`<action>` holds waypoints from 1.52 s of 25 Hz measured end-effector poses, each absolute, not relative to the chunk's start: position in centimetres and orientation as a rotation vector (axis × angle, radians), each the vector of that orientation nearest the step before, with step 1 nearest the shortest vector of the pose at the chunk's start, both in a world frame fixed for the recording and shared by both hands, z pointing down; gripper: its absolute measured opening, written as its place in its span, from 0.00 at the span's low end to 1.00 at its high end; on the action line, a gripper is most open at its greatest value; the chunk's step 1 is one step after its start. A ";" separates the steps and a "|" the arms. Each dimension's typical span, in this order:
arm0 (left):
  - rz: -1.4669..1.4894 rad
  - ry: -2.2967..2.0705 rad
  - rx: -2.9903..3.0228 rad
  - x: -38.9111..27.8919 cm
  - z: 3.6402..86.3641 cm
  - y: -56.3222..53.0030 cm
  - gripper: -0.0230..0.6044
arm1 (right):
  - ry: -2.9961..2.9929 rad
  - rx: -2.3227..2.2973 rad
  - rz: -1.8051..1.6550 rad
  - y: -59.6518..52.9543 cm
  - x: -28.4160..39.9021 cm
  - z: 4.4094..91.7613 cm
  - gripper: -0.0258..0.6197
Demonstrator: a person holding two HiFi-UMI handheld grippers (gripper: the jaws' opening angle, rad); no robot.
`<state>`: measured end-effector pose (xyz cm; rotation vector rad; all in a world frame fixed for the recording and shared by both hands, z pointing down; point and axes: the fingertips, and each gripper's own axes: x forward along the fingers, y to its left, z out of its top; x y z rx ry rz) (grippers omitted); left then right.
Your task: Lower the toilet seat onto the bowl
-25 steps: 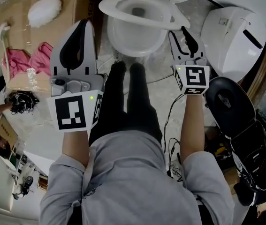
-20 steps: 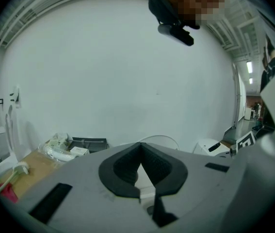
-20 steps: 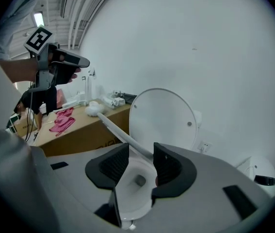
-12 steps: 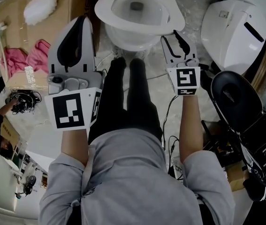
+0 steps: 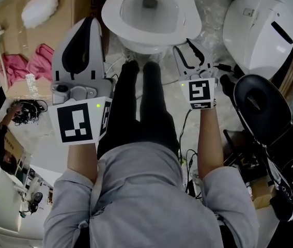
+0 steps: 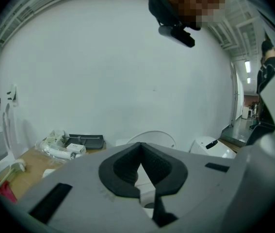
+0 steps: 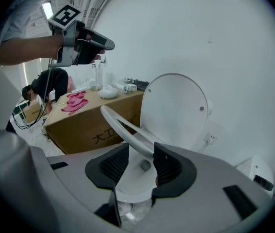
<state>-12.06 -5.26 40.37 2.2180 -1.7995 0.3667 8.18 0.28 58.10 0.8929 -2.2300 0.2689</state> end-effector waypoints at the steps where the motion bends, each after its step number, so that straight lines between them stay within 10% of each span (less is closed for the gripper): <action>1: 0.367 -1.797 2.218 -12.0 40.5 -5.2 0.03 | -2.227 0.883 0.273 0.6 8.2 58.4 0.27; 38: 0.430 -1.739 2.183 -12.3 44.5 -3.7 0.03 | -1.998 0.587 0.341 11.0 8.9 71.3 0.28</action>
